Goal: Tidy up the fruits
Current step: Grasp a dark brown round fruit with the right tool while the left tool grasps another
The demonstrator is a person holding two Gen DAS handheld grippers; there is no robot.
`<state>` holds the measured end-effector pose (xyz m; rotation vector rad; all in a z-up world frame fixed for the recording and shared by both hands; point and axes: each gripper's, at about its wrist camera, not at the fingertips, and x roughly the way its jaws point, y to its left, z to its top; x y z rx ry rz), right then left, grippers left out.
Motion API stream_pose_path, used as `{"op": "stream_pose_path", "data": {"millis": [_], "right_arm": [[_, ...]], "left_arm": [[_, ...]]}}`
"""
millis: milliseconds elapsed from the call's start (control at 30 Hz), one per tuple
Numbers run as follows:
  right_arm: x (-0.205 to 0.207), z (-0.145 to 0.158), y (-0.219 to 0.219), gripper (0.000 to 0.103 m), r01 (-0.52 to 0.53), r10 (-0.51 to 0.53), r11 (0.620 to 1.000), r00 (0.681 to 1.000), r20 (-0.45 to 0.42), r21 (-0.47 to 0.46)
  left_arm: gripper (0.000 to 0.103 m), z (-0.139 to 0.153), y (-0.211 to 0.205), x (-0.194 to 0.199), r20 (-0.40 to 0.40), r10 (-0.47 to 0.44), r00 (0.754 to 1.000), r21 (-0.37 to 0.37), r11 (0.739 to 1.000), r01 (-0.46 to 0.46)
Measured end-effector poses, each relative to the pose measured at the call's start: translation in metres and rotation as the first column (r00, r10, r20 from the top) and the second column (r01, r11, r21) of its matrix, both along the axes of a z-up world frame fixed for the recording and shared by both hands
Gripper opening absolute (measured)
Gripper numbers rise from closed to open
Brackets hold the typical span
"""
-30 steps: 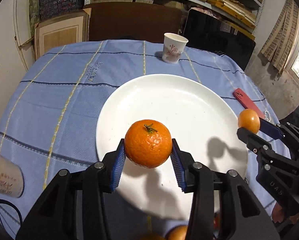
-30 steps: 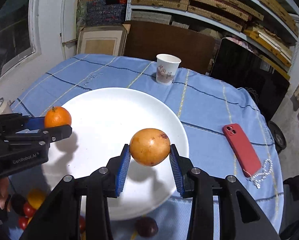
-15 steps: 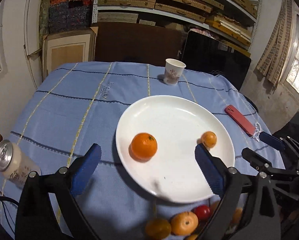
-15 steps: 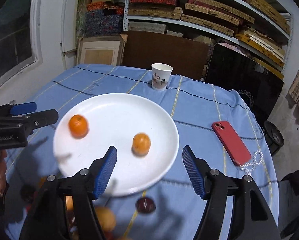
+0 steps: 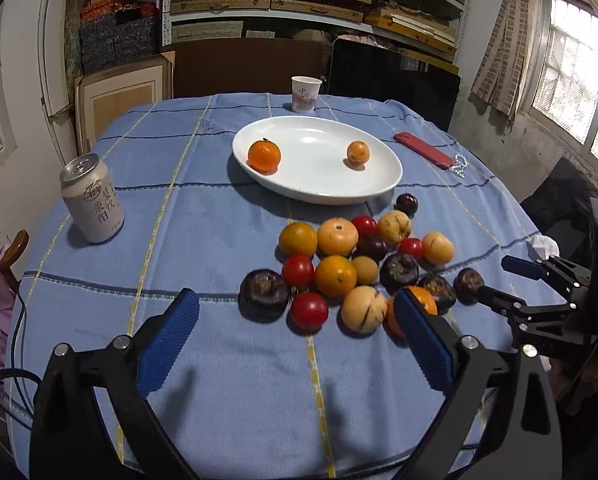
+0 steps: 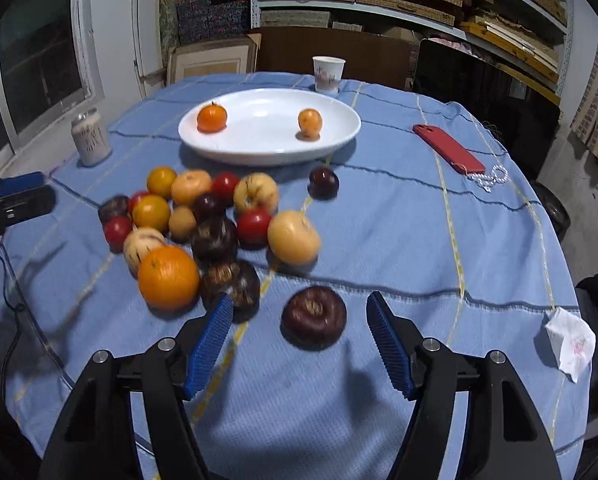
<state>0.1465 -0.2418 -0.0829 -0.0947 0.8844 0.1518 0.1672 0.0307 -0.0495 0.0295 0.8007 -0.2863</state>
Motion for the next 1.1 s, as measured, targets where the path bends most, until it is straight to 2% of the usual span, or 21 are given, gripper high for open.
{"op": "stream_pose_path", "data": {"millis": [167,367,400,433,467,500,533,700,900,1100], "right_arm": [[0.016,-0.016,-0.003,0.07,0.04,-0.04,0.999,0.998,-0.041,0.005],[0.029,-0.029,-0.007,0.069,0.08,-0.079,0.997,0.995,-0.065,0.003],[0.03,-0.032,-0.007,0.067,0.082,-0.081,0.997,0.994,-0.079,0.006],[0.031,-0.035,-0.007,0.061,0.08,-0.079,0.997,0.992,-0.096,0.011],[0.03,-0.036,-0.007,0.061,0.077,-0.075,0.997,0.993,-0.097,0.016],[0.03,-0.036,-0.006,0.054,0.069,-0.067,0.997,0.993,-0.095,0.019],[0.029,-0.035,-0.005,0.043,0.066,-0.065,0.998,0.994,-0.089,0.016],[0.022,-0.031,-0.008,0.043,0.067,-0.065,0.997,0.996,-0.057,0.042],[-0.007,-0.016,0.006,0.042,-0.062,0.058,0.995,0.997,0.043,0.085],[-0.025,-0.011,0.024,0.042,-0.147,0.143,0.988,0.986,0.08,0.044]], "left_arm": [[0.096,-0.006,0.006,-0.026,-0.02,0.011,1.0,-0.014,1.0,-0.011],[0.096,-0.016,0.007,-0.027,-0.053,0.028,0.998,0.005,1.0,-0.028],[0.096,-0.016,0.007,-0.028,-0.05,0.031,0.998,0.01,0.999,-0.031],[0.096,-0.016,0.007,-0.027,-0.048,0.032,0.998,0.012,0.999,-0.032],[0.096,-0.015,0.007,-0.028,-0.045,0.033,0.998,0.01,0.999,-0.033],[0.096,-0.014,0.008,-0.026,-0.044,0.034,0.998,0.009,0.999,-0.034],[0.096,-0.014,0.007,-0.026,-0.043,0.037,0.998,0.011,0.999,-0.036],[0.096,-0.018,0.002,-0.021,-0.048,0.035,0.998,0.037,0.999,-0.034],[0.096,-0.021,0.002,-0.003,-0.015,0.06,0.998,0.132,0.99,-0.058],[0.096,-0.037,0.007,0.041,-0.064,0.099,0.993,0.175,0.981,-0.087]]}}
